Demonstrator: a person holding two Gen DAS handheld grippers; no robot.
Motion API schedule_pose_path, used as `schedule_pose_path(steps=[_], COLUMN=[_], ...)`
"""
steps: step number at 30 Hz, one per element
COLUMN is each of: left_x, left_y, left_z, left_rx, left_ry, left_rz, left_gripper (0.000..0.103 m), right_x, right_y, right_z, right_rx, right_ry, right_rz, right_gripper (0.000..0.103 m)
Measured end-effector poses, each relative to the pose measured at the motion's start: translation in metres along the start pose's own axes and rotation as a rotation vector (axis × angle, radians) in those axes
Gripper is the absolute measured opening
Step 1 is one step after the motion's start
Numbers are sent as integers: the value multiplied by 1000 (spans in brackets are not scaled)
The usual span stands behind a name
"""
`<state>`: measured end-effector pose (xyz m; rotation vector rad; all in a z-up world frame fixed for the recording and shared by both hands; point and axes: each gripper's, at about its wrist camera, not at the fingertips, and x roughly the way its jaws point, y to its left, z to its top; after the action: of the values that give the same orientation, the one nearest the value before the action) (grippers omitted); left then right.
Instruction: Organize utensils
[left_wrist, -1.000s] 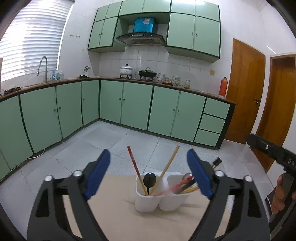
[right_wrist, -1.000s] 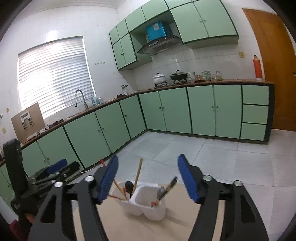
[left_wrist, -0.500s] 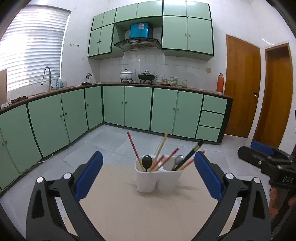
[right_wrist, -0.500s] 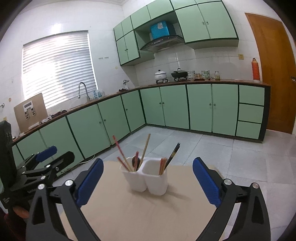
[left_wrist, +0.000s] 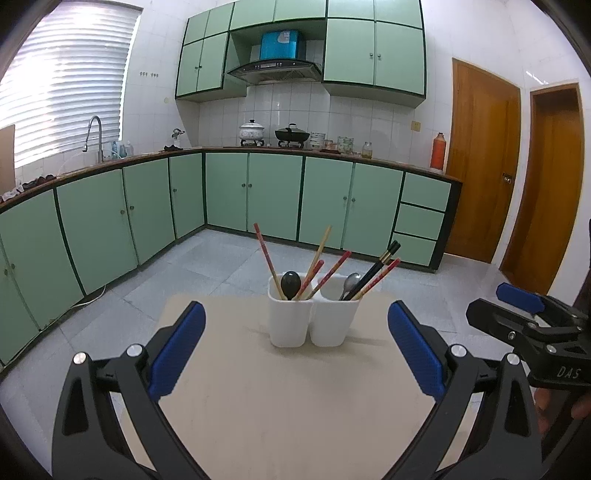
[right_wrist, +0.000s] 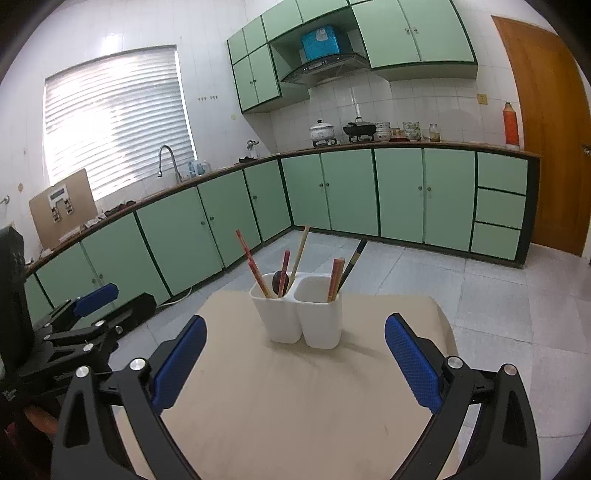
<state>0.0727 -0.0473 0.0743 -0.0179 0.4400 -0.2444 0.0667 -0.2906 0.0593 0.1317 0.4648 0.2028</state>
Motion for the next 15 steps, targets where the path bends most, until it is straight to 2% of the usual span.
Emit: schedule_pose_path(steps=[15], left_x=[-4], left_y=[-1], left_z=[-8], left_rx=[12], left_ry=[-12], left_rz=[15], left_gripper=[96], right_x=[-1], right_y=[8], right_z=[-9], right_rx=[-41], right_ry=[-33], right_rz=[-60], right_gripper=[95])
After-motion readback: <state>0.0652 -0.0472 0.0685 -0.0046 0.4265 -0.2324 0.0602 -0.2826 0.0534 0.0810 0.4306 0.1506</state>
